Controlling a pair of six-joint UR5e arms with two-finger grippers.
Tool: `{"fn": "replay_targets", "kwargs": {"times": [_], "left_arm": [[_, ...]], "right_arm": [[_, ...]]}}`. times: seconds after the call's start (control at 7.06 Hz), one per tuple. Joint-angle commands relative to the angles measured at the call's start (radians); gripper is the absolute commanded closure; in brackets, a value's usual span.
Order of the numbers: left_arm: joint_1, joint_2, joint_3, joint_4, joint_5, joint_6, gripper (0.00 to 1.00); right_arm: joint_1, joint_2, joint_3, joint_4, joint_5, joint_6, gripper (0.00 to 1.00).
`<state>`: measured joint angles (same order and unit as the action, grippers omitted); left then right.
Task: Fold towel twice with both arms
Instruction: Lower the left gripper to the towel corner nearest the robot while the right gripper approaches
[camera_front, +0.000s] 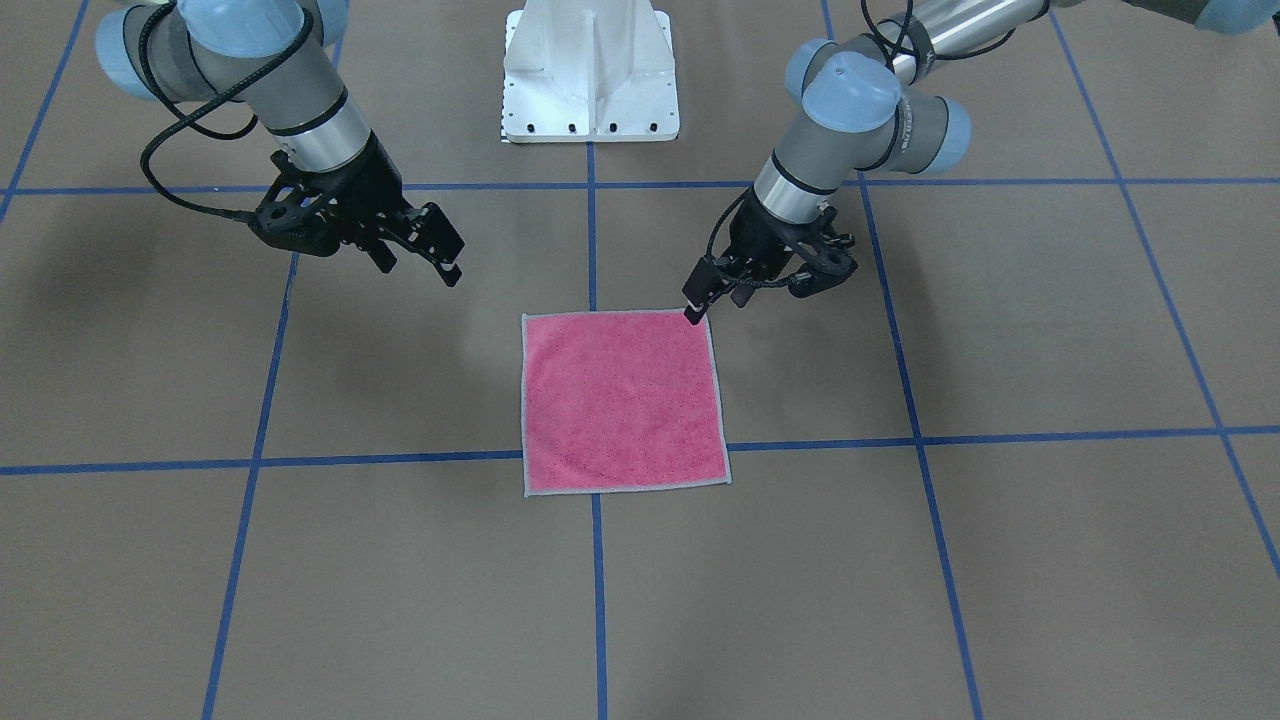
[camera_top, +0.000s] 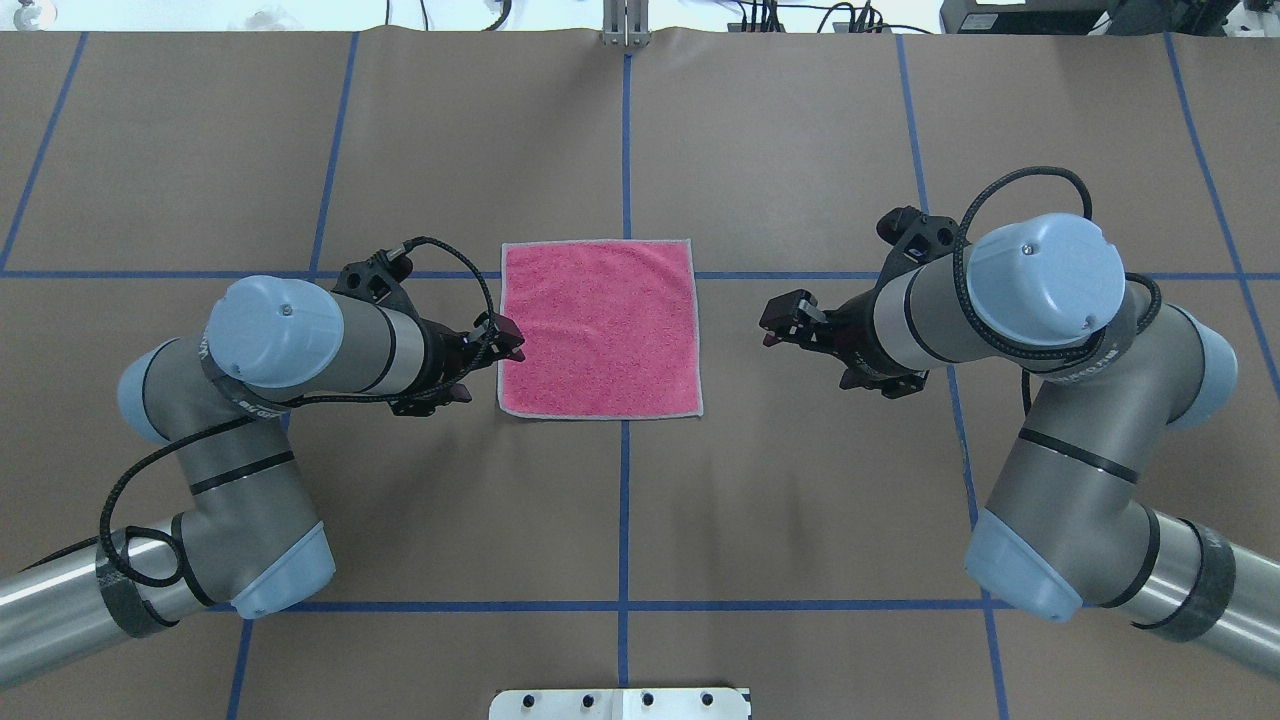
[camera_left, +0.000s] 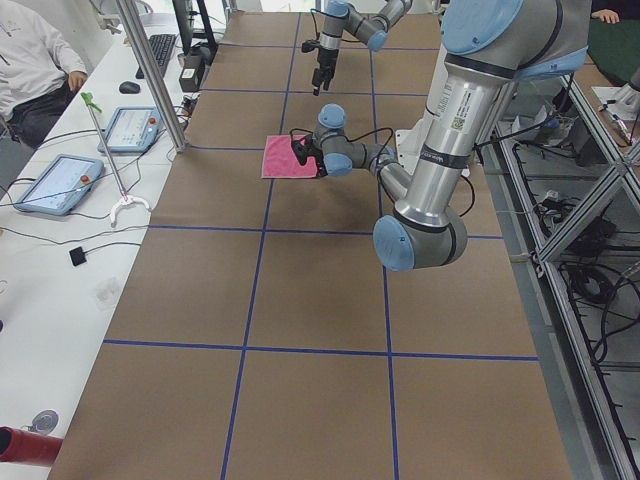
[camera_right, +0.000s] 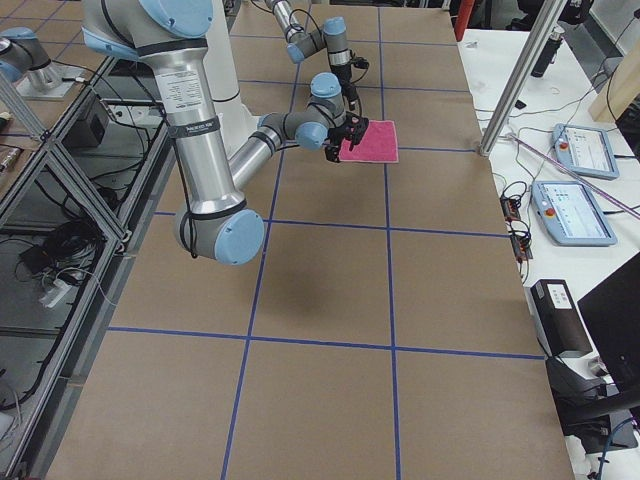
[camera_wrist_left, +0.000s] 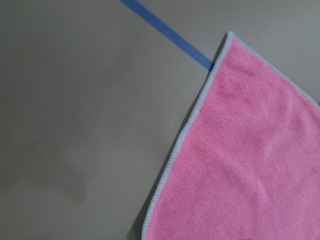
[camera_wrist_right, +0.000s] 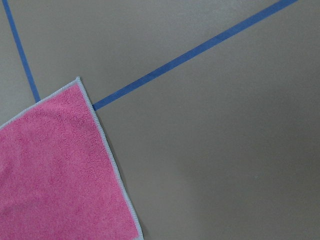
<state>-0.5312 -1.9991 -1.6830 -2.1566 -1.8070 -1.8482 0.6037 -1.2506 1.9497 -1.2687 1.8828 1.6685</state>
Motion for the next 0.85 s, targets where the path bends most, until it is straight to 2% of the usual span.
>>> {"fn": "replay_targets", "kwargs": {"times": [0.0,0.43,0.71], "left_arm": [[0.01,-0.004,0.017,0.001,0.005,0.0,0.48],[0.028,-0.009,0.043,0.001,0.006,0.0,0.48],[0.031,-0.02,0.052,0.003,0.008,0.0,0.55]], "right_arm": [[-0.002,0.0,0.0,0.0,-0.001,-0.001,0.01],[-0.012,-0.001,-0.003,0.0,-0.019,-0.001,0.01],[-0.015,-0.001,-0.005,0.0,-0.019,-0.001,0.01]]}}
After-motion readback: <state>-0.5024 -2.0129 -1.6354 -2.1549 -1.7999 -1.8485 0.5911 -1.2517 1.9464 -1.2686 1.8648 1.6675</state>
